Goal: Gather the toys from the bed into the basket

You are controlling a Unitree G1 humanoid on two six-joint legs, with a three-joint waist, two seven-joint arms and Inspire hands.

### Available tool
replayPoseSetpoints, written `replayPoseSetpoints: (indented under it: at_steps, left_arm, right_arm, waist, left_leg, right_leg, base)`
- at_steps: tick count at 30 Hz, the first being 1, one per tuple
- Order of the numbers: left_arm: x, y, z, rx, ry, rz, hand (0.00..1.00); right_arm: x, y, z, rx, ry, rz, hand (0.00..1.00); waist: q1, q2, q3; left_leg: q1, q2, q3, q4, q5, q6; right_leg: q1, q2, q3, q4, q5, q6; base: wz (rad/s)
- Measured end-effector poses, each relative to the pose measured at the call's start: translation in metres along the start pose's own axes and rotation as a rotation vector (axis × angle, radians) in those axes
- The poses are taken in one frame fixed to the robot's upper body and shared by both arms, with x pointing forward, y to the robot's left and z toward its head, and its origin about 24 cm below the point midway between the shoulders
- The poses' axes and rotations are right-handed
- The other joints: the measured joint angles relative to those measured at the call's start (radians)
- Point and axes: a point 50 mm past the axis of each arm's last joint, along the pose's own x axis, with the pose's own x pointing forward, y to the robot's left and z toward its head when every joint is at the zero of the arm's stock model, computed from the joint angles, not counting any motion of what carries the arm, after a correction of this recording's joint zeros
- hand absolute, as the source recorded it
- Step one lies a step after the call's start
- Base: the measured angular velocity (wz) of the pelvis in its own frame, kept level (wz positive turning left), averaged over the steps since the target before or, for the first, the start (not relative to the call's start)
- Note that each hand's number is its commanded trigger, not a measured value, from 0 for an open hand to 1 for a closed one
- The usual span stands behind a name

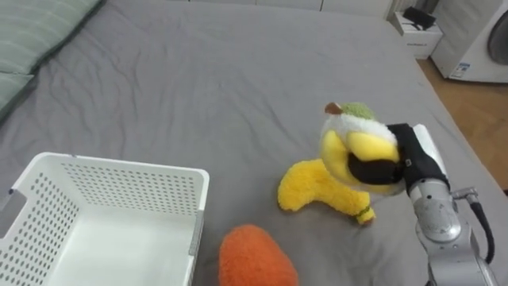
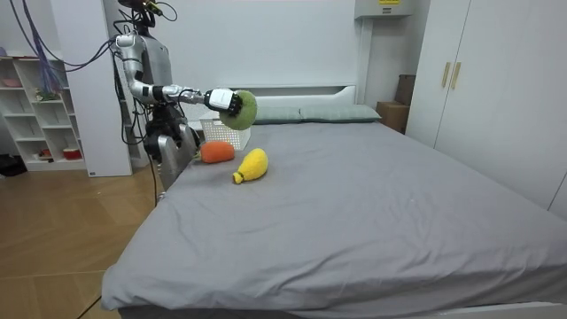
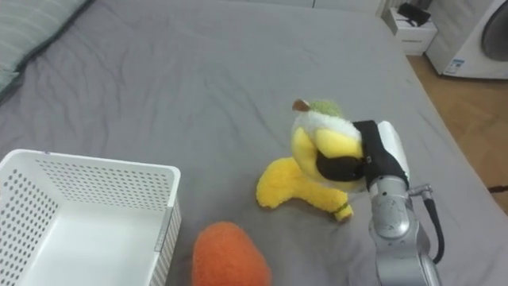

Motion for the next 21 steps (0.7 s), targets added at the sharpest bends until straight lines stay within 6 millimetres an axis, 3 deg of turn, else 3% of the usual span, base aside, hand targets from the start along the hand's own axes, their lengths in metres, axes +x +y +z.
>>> replayPoseSetpoints:
  at_steps: [8, 15, 21]
  left_arm:
    - [0.001, 0.001, 0.017, -0.01, -0.044, 0.004, 0.0]
    - [0.001, -0.001, 0.027, -0.018, -0.069, -0.002, 0.0]
    - [0.001, -0.003, 0.032, -0.041, -0.084, -0.011, 0.0]
  right_arm:
    - [0.007, 0.015, 0.022, 0.007, -0.071, 0.082, 1.0]
    - [0.011, 0.019, 0.033, -0.003, -0.105, 0.124, 1.0]
    - [0.014, 0.028, 0.049, -0.006, -0.157, 0.182, 1.0]
  waist:
    - [0.035, -0.012, 0.0004]
    - [0.077, -0.022, -0.0031]
    - [0.09, -0.023, 0.0009]
  left_leg:
    - [-0.031, -0.006, -0.04, 0.016, 0.0, 0.0]
    - [-0.042, -0.008, -0.048, 0.016, 0.001, 0.002]
    - [-0.048, -0.01, -0.056, 0.016, 0.001, 0.002]
  right_leg:
    - [-0.005, -0.01, -0.041, -0.001, 0.0, 0.0]
    - [-0.013, -0.011, -0.057, 0.0, 0.0, 0.001]
    - [-0.013, -0.015, -0.062, 0.0, 0.0, 0.001]
  base:
    - [0.13]
    - [0.03]
    - [0.03]
